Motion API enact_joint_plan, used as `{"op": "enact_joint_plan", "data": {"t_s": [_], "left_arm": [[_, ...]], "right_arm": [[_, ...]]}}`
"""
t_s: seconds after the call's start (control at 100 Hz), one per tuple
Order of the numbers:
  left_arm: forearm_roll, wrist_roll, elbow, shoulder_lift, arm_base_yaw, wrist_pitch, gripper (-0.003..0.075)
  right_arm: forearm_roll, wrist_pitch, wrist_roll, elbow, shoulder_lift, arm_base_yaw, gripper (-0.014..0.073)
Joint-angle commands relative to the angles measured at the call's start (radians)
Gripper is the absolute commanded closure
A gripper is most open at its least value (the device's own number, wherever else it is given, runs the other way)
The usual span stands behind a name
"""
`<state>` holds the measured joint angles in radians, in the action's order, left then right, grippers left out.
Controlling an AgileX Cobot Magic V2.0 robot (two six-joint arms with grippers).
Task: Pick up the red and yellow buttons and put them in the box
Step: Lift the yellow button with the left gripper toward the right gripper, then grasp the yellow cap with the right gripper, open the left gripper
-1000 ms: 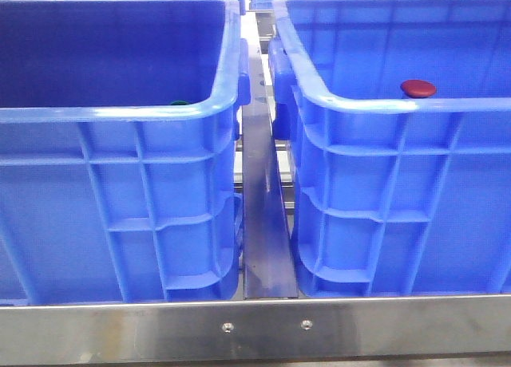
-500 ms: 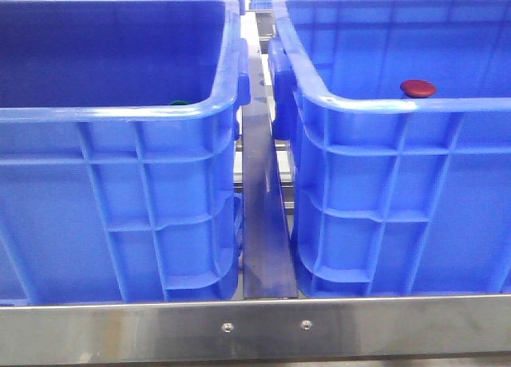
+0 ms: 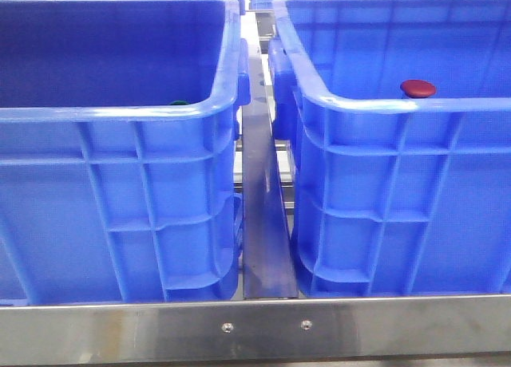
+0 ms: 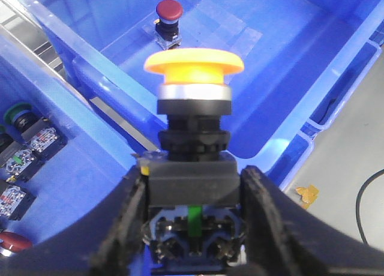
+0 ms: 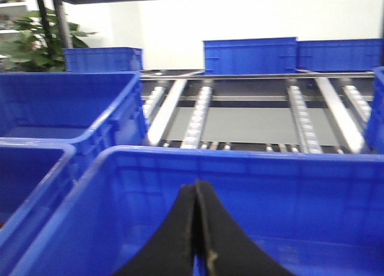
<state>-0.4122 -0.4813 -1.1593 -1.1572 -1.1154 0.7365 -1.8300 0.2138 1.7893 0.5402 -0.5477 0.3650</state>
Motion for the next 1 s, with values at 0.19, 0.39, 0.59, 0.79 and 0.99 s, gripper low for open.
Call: {"op": "enact_joint_plan", "data": {"t_s": [0.19, 0.39, 0.59, 0.79, 0.99], "left_arm": [[-0.024, 0.001, -0.026, 0.026, -0.009, -0.056, 0.0739], [-0.024, 0.001, -0.026, 0.026, -0.009, -0.056, 0.0739], [-0.024, 0.001, -0.026, 0.026, -0.009, -0.056, 0.0739], [-0.024, 0.001, -0.026, 0.026, -0.009, -0.056, 0.0739], [-0.024, 0.001, -0.026, 0.026, -0.009, -0.056, 0.0739]], "right_arm": [[-0.102, -0.135, 0.008, 0.024, 0.000, -0.001, 0.0692], [-0.102, -0.146, 0.008, 0.024, 0.000, -0.001, 0.0664], [-0.102, -0.214, 0.008, 0.024, 0.000, -0.001, 0.0266], [-0.104, -0.275, -0.050, 0.024, -0.001, -0.001, -0.0040], [-0.104, -0.438, -0.303, 0.028, -0.069, -0.001, 0.0045]]}}
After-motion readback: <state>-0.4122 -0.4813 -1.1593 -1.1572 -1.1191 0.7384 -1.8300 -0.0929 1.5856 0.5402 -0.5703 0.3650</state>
